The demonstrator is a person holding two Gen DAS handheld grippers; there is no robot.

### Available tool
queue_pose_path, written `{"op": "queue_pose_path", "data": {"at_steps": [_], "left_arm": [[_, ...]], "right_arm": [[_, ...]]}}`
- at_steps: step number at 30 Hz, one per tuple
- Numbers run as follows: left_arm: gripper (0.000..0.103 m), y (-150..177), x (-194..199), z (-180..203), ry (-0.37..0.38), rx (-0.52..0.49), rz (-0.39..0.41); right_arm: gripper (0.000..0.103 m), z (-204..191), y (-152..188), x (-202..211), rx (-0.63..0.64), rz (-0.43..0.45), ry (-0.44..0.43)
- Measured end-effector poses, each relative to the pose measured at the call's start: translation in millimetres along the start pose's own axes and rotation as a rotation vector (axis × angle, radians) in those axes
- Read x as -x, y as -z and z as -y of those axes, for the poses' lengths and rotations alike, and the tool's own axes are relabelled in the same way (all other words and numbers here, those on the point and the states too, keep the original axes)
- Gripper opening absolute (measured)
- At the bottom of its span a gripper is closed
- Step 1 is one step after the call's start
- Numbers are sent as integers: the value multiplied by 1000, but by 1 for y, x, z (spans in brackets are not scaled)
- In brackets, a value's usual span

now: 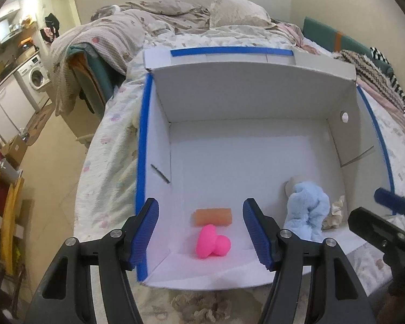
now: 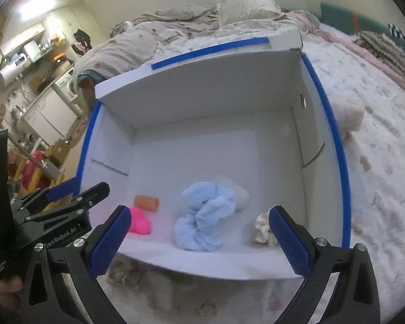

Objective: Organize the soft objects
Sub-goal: 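Open both tools to release the foam piece and cloth into the box, then withdraw both tools back toward the remaining items in front of the box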

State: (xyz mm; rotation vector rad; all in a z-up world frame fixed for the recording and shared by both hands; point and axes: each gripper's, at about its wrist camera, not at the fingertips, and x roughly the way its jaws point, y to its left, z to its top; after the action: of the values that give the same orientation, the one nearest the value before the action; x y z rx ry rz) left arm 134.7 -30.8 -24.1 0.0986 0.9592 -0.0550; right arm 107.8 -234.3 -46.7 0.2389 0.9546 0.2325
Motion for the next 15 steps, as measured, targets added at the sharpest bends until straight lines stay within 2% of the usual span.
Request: {"op": "queue_pose_path", "data": {"at_steps": [6, 10, 15], "left_arm": [[62, 9, 20, -8, 20, 7, 22], [62, 19, 33, -12, -9, 4, 42], [62, 32, 41, -22, 16, 39, 12]], "right_arm": [[103, 5, 7, 13, -37, 27, 5], [103, 2, 11, 24, -24, 55, 12], [103, -8, 20, 32, 16, 70, 13]]}}
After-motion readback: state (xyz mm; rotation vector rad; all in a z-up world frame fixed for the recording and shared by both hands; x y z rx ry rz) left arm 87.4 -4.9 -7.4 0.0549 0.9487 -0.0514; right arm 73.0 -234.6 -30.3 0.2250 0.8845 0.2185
